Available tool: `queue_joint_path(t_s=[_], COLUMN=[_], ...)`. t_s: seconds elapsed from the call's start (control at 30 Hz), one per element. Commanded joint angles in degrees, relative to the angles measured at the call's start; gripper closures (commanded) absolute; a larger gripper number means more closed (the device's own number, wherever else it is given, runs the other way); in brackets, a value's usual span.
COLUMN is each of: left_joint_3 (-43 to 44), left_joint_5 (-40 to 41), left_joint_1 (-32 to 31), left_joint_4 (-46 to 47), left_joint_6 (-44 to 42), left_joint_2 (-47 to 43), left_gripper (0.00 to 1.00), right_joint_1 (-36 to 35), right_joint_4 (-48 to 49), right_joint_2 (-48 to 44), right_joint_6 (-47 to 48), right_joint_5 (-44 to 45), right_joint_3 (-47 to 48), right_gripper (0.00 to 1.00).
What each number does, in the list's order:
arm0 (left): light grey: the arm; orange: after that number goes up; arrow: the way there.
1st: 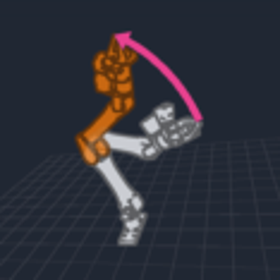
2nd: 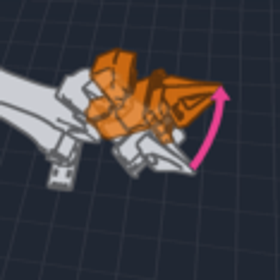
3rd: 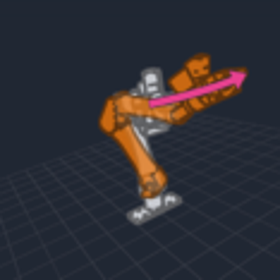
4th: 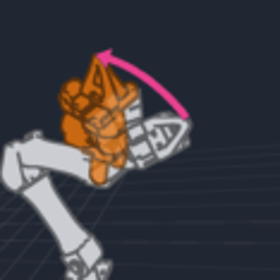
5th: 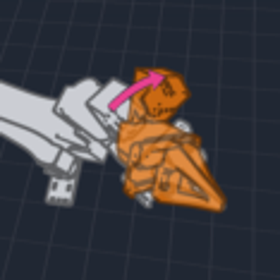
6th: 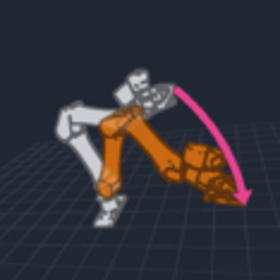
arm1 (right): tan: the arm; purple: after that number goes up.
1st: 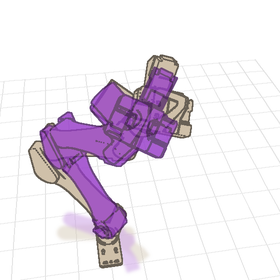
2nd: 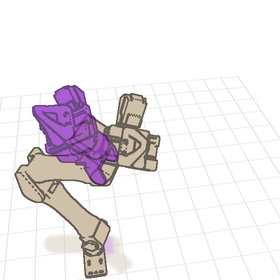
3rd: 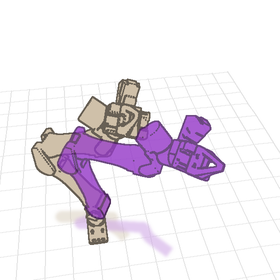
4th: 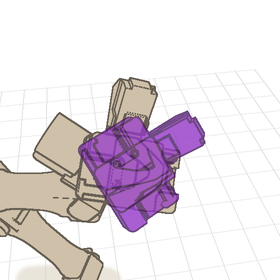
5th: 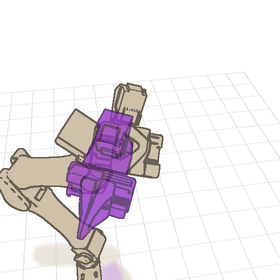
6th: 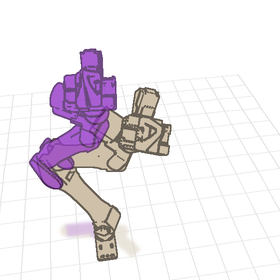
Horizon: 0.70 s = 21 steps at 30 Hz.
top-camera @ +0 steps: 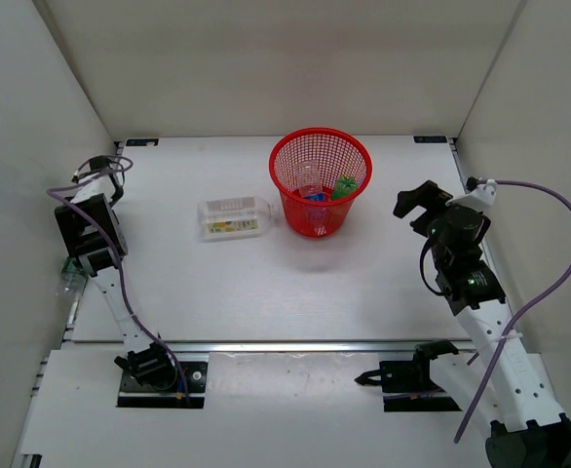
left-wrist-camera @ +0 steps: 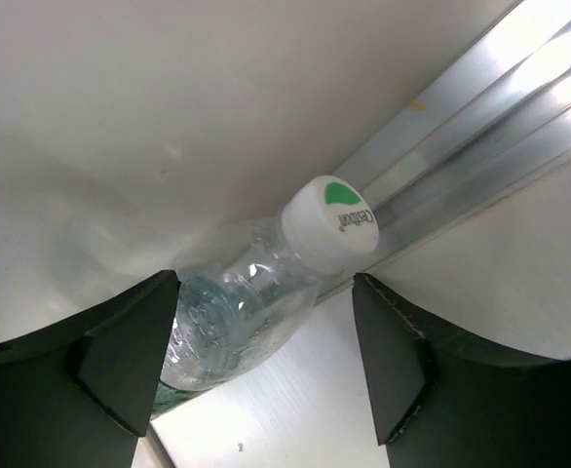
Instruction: Put the plastic bottles in the bin
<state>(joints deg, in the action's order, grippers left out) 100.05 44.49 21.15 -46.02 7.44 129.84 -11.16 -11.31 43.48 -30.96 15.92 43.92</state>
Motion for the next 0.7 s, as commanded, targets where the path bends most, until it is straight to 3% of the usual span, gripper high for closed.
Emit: queue_joint_path(t_s=[0.0, 0.1, 0.27, 0.37, 0.43, 0.53, 0.67], left_joint_3=[-3.0, -1.4, 3.7, 5.9, 7.0, 9.5, 11.0], left_joint_5=[2.4, 2.6, 7.6, 14.7, 12.1, 7.5, 11.6], left_joint_1=[0.2, 0.4, -1.2, -3.1, -3.9, -3.0, -2.5], left_joint_4=[0.4, -1.1, -4.0, -6.6, -8.9, -11.0, -12.3], left_joint_6=[0.9, 1.2, 1.3, 2.5, 3.4, 5.2, 5.2], left_joint_2=[-2.0, 0.1, 1.8, 2.9, 2.4, 2.8, 5.2], left_gripper=[0.19, 0.23, 0.19, 0.19, 0.13, 0.15, 0.18], right_joint_1=[0.3, 0.7, 0.1, -0.4, -0.1, -0.8, -1.6], right_joint_4=[3.2, 3.0, 1.4, 1.6, 1.4, 1.1, 0.9], right_joint_2=[-1.4, -1.3, -2.4, -3.3, -3.7, -4.1, -4.3], right_joint_6=[-0.4, -0.2, -0.1, -0.5, -0.4, -0.4, -0.9], right_joint_5=[1.0, 0.9, 2.8, 3.8, 4.3, 5.1, 6.1], right_joint_3=[-0.3, -0.3, 0.3, 0.0, -0.2, -0.5, -0.2], right_gripper=[0.05, 0.05, 0.05, 0.05, 0.06, 0.06, 0.06])
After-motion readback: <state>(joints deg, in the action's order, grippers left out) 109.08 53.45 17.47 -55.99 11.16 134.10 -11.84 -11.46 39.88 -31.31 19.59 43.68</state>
